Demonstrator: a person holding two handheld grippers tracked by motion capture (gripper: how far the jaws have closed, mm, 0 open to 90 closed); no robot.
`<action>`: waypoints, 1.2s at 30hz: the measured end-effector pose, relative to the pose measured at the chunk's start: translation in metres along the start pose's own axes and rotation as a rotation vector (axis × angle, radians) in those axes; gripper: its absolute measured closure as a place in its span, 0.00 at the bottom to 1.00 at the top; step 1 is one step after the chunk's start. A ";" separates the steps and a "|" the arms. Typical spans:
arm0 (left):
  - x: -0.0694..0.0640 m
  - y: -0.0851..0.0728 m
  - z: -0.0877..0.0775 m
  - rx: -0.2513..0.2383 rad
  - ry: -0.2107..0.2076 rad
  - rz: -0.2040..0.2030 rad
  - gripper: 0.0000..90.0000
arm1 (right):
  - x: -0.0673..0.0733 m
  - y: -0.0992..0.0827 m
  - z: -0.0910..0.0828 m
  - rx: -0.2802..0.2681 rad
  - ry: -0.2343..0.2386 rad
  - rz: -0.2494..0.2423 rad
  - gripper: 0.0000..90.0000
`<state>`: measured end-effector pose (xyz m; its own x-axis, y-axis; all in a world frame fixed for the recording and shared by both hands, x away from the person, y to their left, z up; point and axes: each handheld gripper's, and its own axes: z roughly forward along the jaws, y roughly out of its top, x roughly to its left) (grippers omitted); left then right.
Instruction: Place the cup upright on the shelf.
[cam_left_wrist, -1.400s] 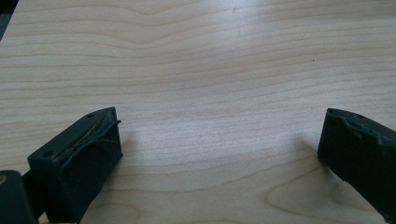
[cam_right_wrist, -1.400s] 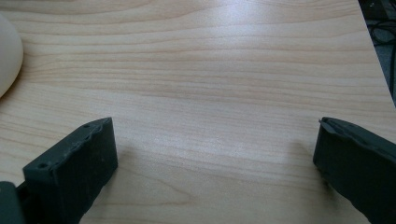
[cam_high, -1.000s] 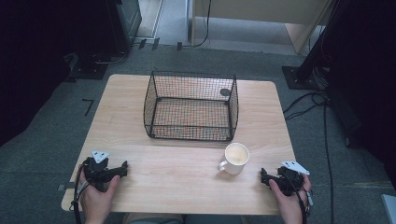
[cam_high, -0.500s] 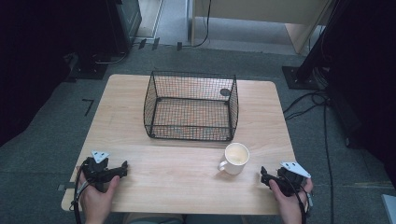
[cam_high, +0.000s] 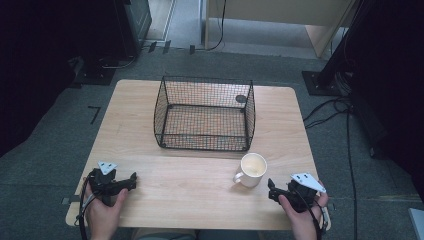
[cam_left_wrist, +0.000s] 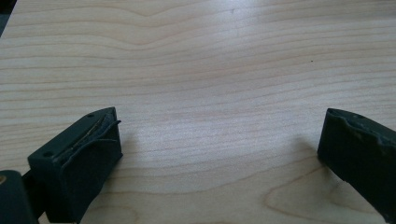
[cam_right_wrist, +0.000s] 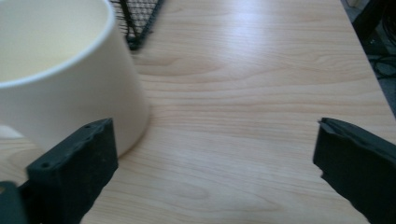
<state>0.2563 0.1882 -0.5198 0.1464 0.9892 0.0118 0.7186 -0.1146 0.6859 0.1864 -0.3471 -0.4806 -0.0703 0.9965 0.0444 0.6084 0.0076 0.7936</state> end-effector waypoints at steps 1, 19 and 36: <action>0.000 0.000 0.000 0.000 0.000 0.000 0.00 | 0.004 0.001 -0.001 -0.007 0.008 -0.006 0.00; 0.000 0.000 0.000 0.000 0.000 0.000 0.00 | 0.065 0.012 -0.011 -0.061 0.033 0.064 0.00; 0.000 0.000 0.000 0.000 0.000 0.000 0.00 | 0.099 0.029 -0.007 -0.114 -0.039 0.050 0.00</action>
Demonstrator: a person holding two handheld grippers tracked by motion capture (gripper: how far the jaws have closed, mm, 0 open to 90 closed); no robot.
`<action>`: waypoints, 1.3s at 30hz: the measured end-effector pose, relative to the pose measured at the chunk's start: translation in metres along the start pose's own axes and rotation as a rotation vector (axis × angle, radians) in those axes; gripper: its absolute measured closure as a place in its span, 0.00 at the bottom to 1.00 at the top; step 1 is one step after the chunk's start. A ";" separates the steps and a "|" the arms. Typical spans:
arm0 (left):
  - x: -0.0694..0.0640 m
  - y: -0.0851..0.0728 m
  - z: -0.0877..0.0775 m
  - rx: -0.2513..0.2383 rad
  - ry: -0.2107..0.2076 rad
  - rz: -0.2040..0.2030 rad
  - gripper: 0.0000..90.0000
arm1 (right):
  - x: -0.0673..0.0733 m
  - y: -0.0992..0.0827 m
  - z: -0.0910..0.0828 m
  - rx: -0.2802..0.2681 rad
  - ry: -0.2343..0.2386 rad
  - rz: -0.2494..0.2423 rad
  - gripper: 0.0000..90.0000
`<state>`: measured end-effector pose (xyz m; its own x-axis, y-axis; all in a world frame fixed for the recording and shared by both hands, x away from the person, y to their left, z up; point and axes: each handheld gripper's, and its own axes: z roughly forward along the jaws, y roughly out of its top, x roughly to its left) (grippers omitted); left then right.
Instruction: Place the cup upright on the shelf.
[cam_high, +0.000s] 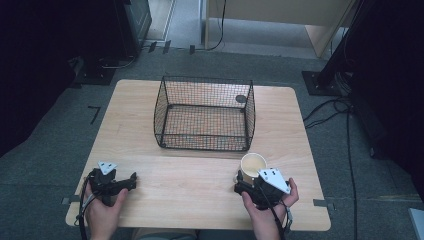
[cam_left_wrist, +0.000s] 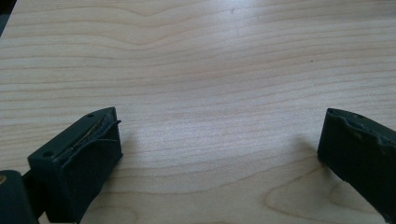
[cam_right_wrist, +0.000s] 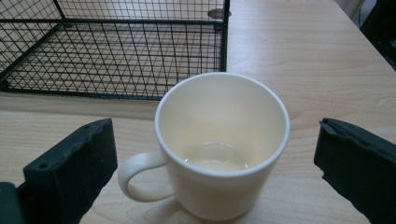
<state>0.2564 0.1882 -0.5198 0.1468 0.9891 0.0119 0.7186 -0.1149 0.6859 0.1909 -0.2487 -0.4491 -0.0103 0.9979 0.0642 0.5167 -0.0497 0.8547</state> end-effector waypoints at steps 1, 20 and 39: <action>0.000 0.000 0.000 0.000 0.000 0.000 0.00 | -0.002 0.001 0.001 -0.001 0.000 -0.001 0.00; 0.000 0.000 0.000 0.000 0.000 0.000 0.00 | -0.047 0.007 0.024 0.071 0.086 -0.006 0.52; -0.001 0.001 0.000 0.001 0.000 0.001 0.00 | -0.064 0.000 0.029 0.141 0.176 -0.076 0.92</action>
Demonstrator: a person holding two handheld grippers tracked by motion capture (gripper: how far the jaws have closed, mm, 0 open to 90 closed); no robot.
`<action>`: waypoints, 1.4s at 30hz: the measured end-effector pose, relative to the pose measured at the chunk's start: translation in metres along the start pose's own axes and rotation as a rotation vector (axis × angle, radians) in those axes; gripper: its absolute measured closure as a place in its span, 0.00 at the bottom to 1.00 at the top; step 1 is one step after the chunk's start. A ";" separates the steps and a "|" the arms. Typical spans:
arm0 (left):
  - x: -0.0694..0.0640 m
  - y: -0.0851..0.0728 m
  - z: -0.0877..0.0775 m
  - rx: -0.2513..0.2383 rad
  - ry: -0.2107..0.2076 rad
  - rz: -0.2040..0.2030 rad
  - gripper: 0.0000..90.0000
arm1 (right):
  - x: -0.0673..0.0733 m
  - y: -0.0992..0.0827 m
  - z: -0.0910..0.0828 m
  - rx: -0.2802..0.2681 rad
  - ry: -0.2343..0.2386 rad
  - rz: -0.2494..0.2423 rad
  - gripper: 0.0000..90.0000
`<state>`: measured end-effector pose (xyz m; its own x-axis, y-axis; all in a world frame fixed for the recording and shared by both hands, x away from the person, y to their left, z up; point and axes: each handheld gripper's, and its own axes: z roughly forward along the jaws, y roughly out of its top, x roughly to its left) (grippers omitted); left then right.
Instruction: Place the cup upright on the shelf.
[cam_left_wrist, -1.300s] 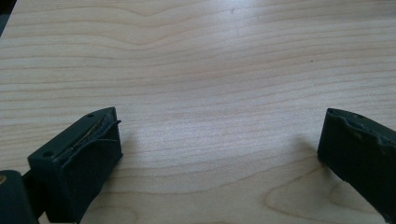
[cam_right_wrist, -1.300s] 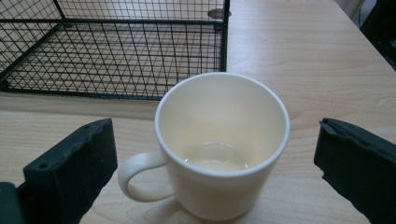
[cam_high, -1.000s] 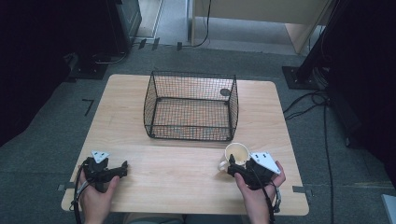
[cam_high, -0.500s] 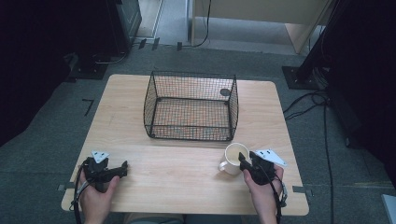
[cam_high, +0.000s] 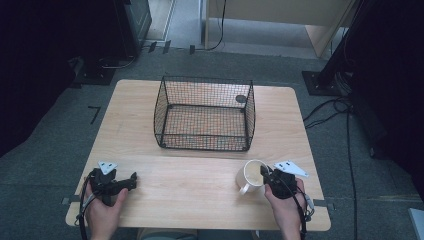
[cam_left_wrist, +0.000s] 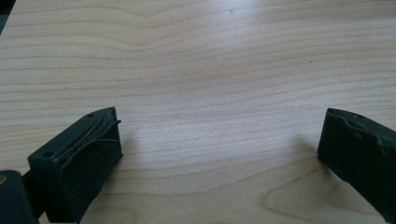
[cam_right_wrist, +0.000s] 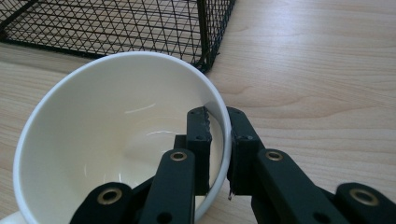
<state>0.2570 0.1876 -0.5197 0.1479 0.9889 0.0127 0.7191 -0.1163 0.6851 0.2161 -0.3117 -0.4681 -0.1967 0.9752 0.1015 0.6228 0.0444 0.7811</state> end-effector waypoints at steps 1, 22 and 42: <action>0.000 0.000 0.000 -0.001 0.000 0.000 0.00 | 0.001 -0.001 0.000 -0.007 0.001 0.000 0.92; 0.000 0.000 0.000 0.000 0.000 0.000 0.00 | 0.037 0.037 -0.007 -0.110 0.142 -0.052 0.92; -0.001 0.001 0.001 0.000 -0.001 0.000 0.00 | 0.070 0.087 -0.001 -0.168 0.239 -0.091 0.92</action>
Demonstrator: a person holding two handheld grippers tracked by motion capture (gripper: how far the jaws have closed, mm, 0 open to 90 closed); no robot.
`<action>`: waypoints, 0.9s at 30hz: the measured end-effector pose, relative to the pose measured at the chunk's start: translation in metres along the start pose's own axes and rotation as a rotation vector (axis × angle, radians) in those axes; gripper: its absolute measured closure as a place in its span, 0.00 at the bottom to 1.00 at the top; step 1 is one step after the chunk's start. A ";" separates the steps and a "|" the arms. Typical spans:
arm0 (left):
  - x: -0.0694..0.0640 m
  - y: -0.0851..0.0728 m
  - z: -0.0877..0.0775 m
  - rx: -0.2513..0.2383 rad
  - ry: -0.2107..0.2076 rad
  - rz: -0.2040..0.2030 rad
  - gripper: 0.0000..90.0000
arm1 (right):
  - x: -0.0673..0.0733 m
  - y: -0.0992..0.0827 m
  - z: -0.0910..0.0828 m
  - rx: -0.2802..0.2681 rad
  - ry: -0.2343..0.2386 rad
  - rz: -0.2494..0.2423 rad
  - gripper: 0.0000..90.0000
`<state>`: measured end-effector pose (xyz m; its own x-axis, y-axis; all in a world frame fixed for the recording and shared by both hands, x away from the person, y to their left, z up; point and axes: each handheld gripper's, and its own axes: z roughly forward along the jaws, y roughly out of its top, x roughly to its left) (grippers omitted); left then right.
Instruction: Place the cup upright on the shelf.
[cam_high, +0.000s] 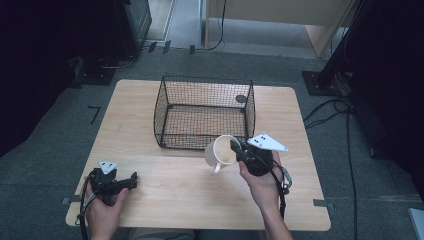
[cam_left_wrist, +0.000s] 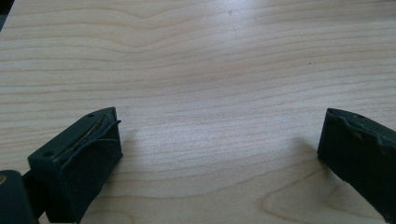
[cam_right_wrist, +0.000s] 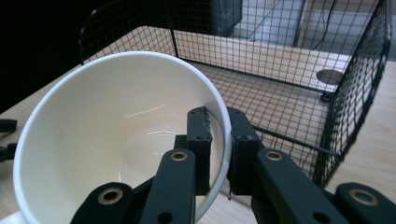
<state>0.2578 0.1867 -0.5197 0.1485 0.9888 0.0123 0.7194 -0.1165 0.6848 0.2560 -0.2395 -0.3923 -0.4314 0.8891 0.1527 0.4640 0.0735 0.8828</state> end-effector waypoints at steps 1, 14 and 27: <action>0.000 0.000 0.000 0.001 0.000 0.000 0.00 | 0.001 0.002 0.001 -0.003 0.003 0.002 0.92; 0.000 0.000 0.000 0.000 0.000 0.000 0.00 | 0.007 0.025 0.025 -0.011 0.035 -0.003 0.92; 0.000 0.000 0.000 -0.001 0.000 -0.001 0.00 | 0.014 0.050 0.040 -0.023 0.043 -0.023 0.92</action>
<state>0.2578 0.1867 -0.5197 0.1476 0.9890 0.0121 0.7188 -0.1156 0.6855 0.3041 -0.2058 -0.3634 -0.4744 0.8673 0.1510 0.4360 0.0825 0.8961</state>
